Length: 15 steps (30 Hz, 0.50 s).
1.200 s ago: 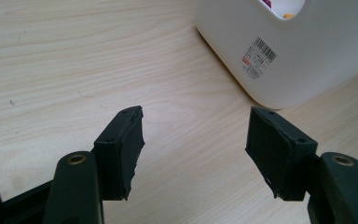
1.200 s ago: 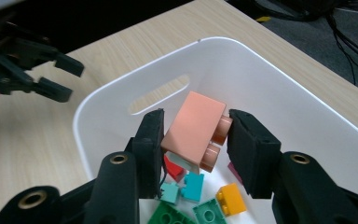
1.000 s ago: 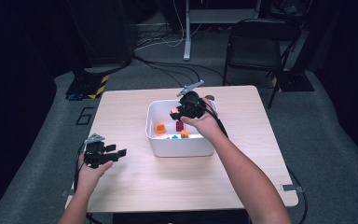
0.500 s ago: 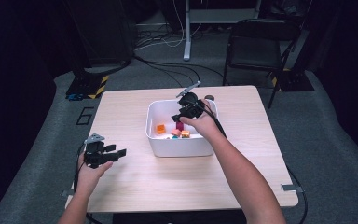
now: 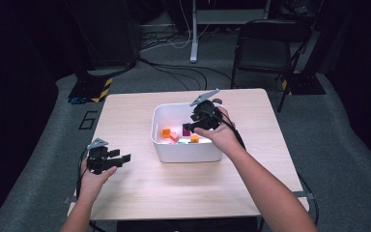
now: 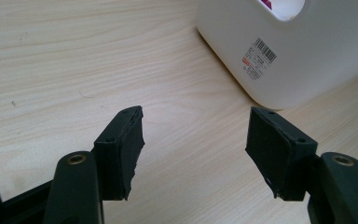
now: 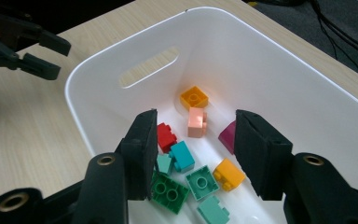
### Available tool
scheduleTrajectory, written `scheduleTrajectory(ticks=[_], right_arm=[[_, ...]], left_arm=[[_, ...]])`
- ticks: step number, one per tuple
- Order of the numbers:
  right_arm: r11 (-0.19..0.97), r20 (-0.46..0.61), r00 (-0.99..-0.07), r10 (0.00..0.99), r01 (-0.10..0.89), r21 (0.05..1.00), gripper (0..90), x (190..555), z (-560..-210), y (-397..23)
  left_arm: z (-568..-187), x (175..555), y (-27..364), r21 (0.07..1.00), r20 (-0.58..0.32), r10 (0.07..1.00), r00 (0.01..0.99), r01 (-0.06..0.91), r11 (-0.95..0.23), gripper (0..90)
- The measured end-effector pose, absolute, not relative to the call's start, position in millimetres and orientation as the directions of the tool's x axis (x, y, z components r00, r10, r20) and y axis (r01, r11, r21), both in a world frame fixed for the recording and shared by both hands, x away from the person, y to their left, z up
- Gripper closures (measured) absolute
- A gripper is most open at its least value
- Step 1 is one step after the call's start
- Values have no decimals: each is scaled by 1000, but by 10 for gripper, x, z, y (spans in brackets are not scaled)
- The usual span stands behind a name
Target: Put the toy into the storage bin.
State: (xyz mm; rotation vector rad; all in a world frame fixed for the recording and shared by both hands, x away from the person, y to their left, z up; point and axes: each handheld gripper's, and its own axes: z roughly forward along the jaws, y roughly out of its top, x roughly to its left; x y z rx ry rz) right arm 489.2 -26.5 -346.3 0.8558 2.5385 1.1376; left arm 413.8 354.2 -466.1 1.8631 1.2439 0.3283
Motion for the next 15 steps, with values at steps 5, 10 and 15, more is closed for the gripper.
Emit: scheduleTrajectory(ticks=[5, 10, 15], right_arm=[[501, 47, -815, 578, 400, 768, 494, 4707, -3442, -391], [473, 64, -822, 566, 388, 791, 494, 4481, -3445, -574], [484, 49, -822, 568, 381, 788, 494, 4320, -3503, -712]], left_arm=[[-4672, 4144, 3539, 764, -220, 851, 477, 627, -154, 358], [-4681, 4145, 3546, 761, -218, 853, 475, 630, -156, 358], [-4693, 4145, 3534, 764, -219, 854, 471, 628, -151, 358]])
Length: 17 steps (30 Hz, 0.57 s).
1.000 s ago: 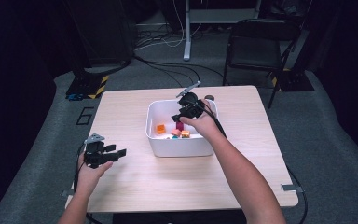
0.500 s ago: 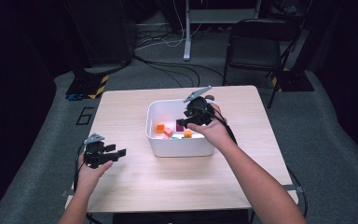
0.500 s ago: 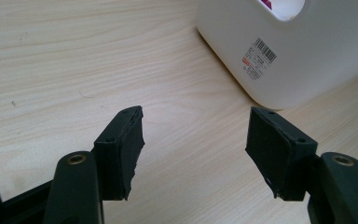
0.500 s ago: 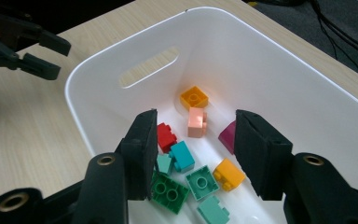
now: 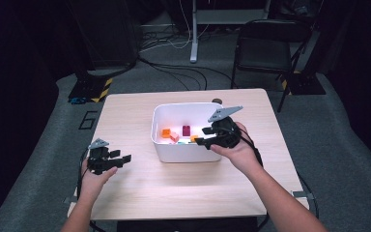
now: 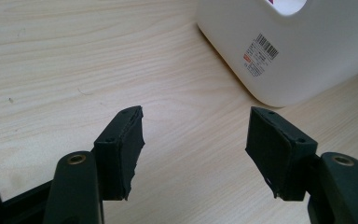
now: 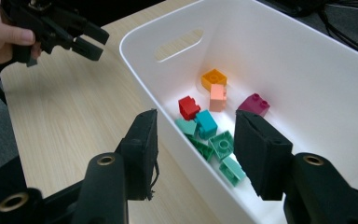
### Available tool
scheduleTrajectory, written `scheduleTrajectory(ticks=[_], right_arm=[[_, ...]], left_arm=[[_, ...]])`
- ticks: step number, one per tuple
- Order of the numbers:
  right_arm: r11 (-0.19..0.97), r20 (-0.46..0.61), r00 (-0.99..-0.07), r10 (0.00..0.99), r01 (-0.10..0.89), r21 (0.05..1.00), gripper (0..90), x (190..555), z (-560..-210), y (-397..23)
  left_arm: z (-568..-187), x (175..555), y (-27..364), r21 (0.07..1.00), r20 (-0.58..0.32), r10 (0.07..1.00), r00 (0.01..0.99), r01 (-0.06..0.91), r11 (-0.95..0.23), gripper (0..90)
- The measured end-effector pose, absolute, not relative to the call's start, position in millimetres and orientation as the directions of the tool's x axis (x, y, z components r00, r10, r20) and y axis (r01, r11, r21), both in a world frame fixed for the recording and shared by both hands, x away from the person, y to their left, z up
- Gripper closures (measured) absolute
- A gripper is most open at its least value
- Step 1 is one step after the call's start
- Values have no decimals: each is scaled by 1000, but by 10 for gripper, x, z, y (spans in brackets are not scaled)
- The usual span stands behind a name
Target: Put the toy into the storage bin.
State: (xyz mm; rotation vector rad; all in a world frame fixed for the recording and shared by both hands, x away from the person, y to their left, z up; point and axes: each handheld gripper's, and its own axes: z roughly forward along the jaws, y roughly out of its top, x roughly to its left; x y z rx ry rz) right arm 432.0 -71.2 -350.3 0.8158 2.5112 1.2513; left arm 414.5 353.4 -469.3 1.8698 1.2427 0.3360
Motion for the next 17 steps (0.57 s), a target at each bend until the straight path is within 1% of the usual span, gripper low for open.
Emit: scheduleTrajectory(ticks=[3, 12, 17], right_arm=[[487, 30, -817, 576, 373, 790, 494, 4235, -3561, -784], [468, 62, -818, 571, 388, 794, 498, 4054, -3820, -970], [467, 58, -817, 574, 385, 796, 484, 3932, -3992, -1021]], left_arm=[[-4691, 4144, 3531, 759, -218, 853, 474, 631, -157, 358], [-4718, 4163, 3538, 753, -219, 854, 471, 638, -159, 353], [-4728, 4181, 3516, 752, -215, 853, 475, 638, -166, 343]])
